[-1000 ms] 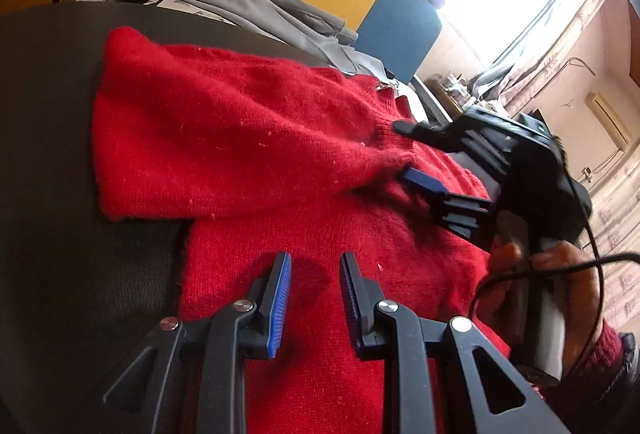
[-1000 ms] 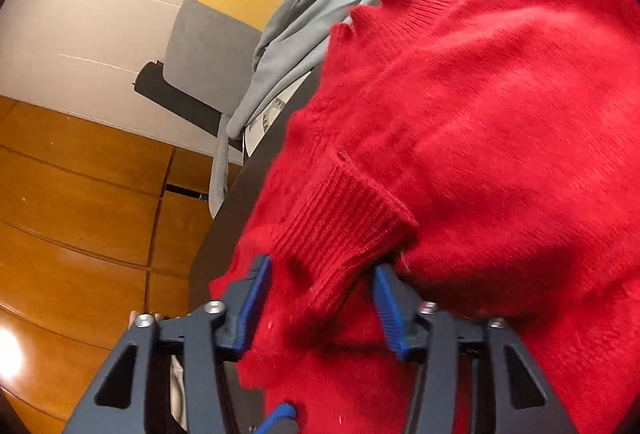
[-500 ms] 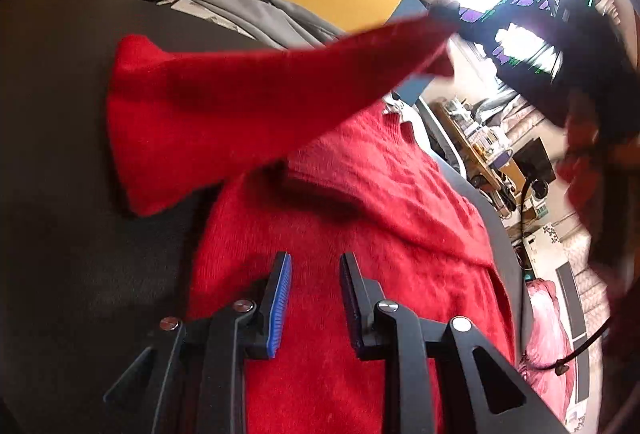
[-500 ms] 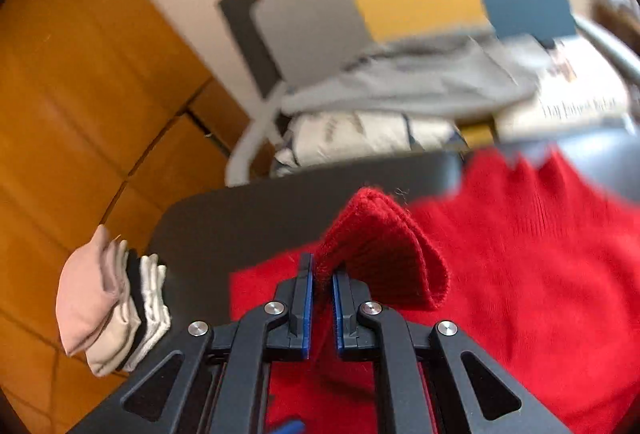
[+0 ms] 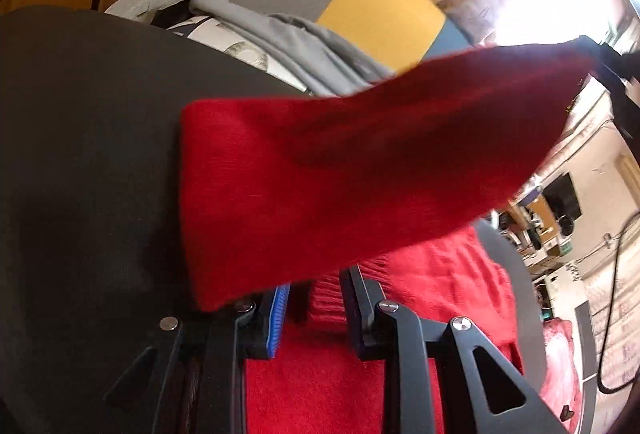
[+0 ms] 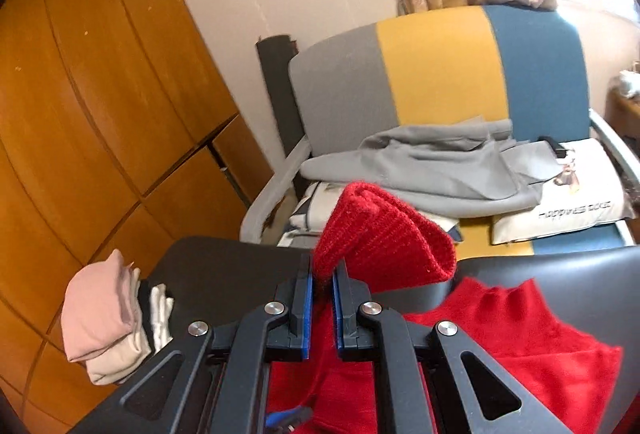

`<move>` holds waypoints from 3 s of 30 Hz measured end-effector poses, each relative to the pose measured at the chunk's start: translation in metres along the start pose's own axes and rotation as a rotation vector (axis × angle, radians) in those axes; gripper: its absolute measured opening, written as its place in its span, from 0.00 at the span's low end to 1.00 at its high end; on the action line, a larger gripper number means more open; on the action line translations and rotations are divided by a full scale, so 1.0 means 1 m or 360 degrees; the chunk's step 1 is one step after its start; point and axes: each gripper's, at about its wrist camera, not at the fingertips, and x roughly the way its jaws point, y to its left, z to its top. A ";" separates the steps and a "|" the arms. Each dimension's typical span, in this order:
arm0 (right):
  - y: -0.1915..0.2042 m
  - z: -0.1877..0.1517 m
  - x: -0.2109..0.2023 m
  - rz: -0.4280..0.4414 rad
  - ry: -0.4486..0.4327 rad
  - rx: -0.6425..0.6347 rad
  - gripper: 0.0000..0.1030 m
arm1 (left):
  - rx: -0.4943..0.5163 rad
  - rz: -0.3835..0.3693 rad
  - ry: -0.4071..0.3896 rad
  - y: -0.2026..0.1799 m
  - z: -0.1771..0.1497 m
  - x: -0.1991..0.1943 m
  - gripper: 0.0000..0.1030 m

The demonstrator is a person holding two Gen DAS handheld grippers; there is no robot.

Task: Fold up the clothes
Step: 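Lay the held sleeve across the sweater body with the right gripper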

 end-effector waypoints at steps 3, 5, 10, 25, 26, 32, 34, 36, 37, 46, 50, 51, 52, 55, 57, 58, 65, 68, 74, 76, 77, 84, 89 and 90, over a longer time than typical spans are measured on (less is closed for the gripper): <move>-0.028 -0.006 -0.012 -0.0032 -0.0019 0.0075 0.08 | 0.0026 0.0060 0.0019 0.004 -0.004 0.003 0.24; -0.052 -0.019 -0.023 -0.0070 -0.0028 0.0137 0.08 | 0.0018 0.0058 0.0028 0.009 -0.009 0.005 0.24; -0.127 -0.079 -0.039 -0.0198 0.0042 0.0380 0.08 | 0.0067 0.0060 0.0029 0.010 -0.016 0.006 0.24; -0.236 -0.234 -0.048 -0.0036 0.0008 0.1077 0.20 | 0.0192 0.0052 0.0086 -0.003 -0.026 0.003 0.24; -0.241 -0.235 -0.050 -0.0002 -0.0035 0.1126 0.27 | 0.0194 0.0053 0.0089 -0.004 -0.026 0.003 0.24; -0.260 -0.223 -0.049 0.0044 -0.0180 0.1273 0.56 | 0.0176 0.0054 0.0066 -0.007 -0.023 0.000 0.24; -0.261 -0.215 -0.039 -0.0011 -0.0093 0.1251 0.22 | 0.0155 0.0024 0.0048 -0.007 -0.021 -0.003 0.24; -0.259 -0.208 -0.032 -0.0072 -0.0014 0.1209 0.14 | 0.0152 0.0022 0.0044 -0.008 -0.019 -0.004 0.24; -0.258 -0.203 -0.030 -0.0113 0.0008 0.1168 0.12 | 0.0165 0.0027 0.0043 -0.009 -0.018 -0.003 0.24; -0.233 -0.175 -0.095 -0.0328 -0.0170 0.0738 0.10 | 0.0249 0.0104 0.0104 -0.010 -0.023 0.007 0.24; -0.267 -0.213 -0.080 -0.0399 -0.0031 0.0915 0.10 | 0.0267 0.0118 0.0119 -0.010 -0.025 0.005 0.24; -0.275 -0.222 -0.076 -0.0394 -0.0010 0.0968 0.10 | 0.0264 0.0122 0.0122 -0.010 -0.025 0.005 0.24; -0.277 -0.226 -0.075 -0.0403 -0.0008 0.0983 0.10 | 0.0261 0.0126 0.0125 -0.009 -0.024 0.004 0.24; -0.280 -0.232 -0.078 -0.0422 -0.0031 0.0997 0.10 | 0.0270 0.0124 0.0133 -0.006 -0.027 0.001 0.24; -0.278 -0.228 -0.087 -0.0426 -0.0086 0.0966 0.10 | 0.0293 0.0115 0.0138 -0.005 -0.028 0.000 0.24; -0.272 -0.223 -0.086 -0.0407 -0.0122 0.0938 0.10 | 0.0296 0.0113 0.0138 -0.005 -0.028 0.000 0.24; -0.283 -0.219 -0.076 -0.0061 -0.0053 0.0987 0.34 | 0.0311 0.0095 0.0136 -0.003 -0.030 -0.001 0.24; -0.302 -0.220 -0.068 -0.0026 -0.0073 0.1094 0.53 | 0.0339 0.0104 0.0131 -0.005 -0.031 -0.001 0.24; -0.319 -0.209 -0.047 -0.0008 -0.0034 0.1152 0.19 | 0.0345 0.0119 0.0124 -0.007 -0.033 0.000 0.24; -0.313 -0.201 -0.048 -0.0077 -0.0013 0.1065 0.08 | 0.0358 0.0128 0.0121 -0.009 -0.034 0.000 0.24; -0.308 -0.196 -0.051 -0.0106 -0.0022 0.1007 0.08 | 0.0361 0.0127 0.0120 -0.009 -0.034 0.000 0.24; -0.282 -0.188 -0.080 -0.0336 -0.0129 0.0709 0.08 | 0.0397 0.0134 0.0135 -0.011 -0.033 -0.001 0.24; -0.300 -0.202 -0.059 -0.0386 -0.0017 0.0802 0.08 | 0.0364 0.0084 0.0181 -0.008 -0.034 -0.013 0.24; -0.301 -0.203 -0.061 -0.0407 -0.0009 0.0806 0.09 | 0.0360 0.0057 0.0174 -0.008 -0.033 -0.020 0.24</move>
